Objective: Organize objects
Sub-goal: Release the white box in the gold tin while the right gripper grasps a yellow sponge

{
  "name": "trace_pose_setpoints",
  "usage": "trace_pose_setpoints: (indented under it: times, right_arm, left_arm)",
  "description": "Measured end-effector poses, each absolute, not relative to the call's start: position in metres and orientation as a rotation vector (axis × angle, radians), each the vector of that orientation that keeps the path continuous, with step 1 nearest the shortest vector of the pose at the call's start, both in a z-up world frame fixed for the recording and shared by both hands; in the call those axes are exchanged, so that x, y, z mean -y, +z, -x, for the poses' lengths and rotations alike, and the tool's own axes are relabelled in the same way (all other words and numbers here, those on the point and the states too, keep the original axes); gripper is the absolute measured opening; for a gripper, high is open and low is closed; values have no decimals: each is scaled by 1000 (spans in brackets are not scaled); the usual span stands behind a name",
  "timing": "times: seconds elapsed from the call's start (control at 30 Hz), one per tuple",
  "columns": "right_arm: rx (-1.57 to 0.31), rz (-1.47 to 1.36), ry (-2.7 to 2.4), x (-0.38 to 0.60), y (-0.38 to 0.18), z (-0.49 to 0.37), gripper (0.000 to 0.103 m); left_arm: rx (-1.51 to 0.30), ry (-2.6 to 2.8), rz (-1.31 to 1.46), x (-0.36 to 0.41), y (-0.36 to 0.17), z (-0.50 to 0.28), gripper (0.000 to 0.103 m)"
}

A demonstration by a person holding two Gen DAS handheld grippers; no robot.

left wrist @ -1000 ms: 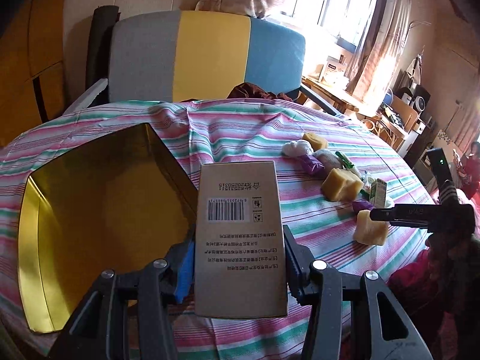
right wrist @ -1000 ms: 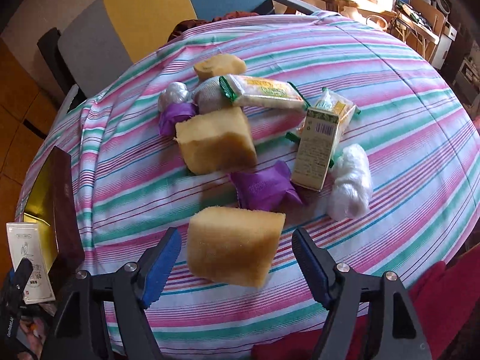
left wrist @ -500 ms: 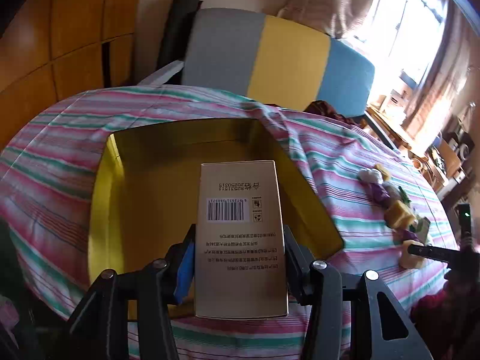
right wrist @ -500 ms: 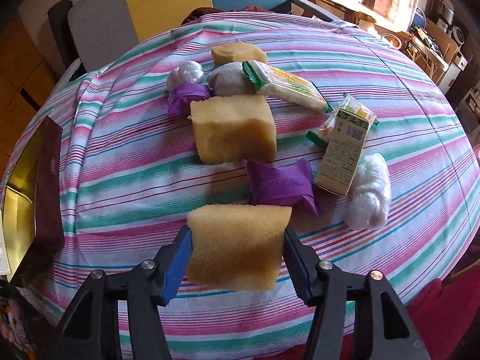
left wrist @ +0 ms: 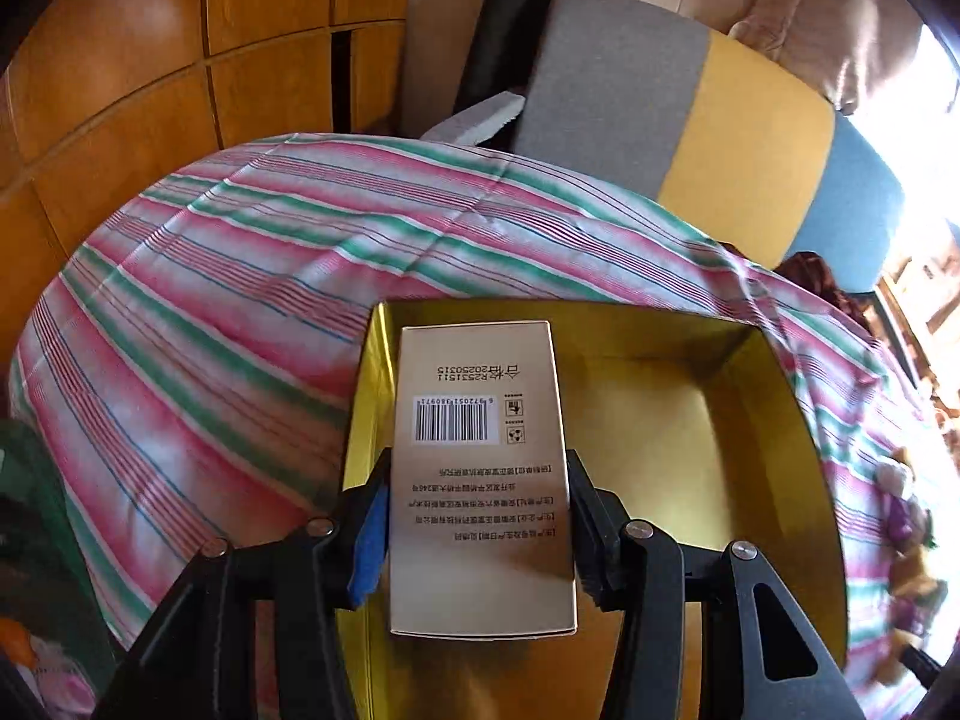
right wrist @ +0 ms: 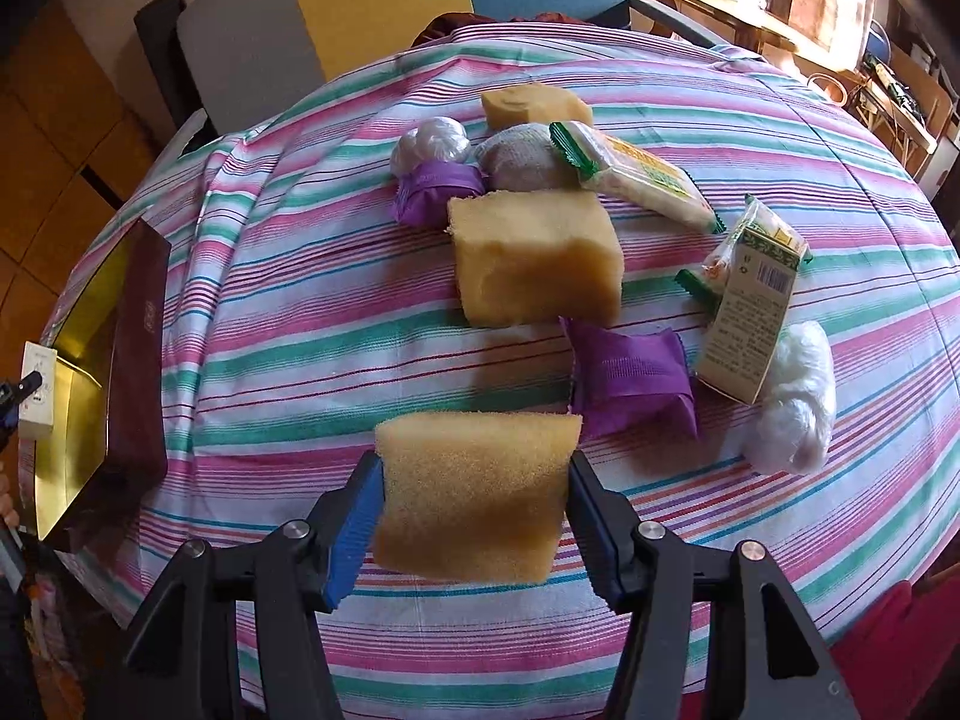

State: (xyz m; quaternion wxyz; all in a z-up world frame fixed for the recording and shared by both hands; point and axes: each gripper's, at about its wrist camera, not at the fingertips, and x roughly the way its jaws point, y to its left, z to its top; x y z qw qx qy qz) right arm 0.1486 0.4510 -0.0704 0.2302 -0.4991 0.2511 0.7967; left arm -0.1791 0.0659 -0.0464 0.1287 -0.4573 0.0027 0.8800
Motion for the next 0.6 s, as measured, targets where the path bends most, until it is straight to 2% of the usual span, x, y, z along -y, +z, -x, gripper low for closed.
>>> trace_pose_setpoints:
  times: [0.4, 0.6]
  right_arm:
    - [-674, 1387, 2196, -451, -72, -146, 60]
    - [-672, 1385, 2198, -450, -72, -146, 60]
  left_arm:
    - [-187, 2640, 1381, -79, -76, 225, 51]
    - [-223, 2664, 1386, -84, -76, 228, 57]
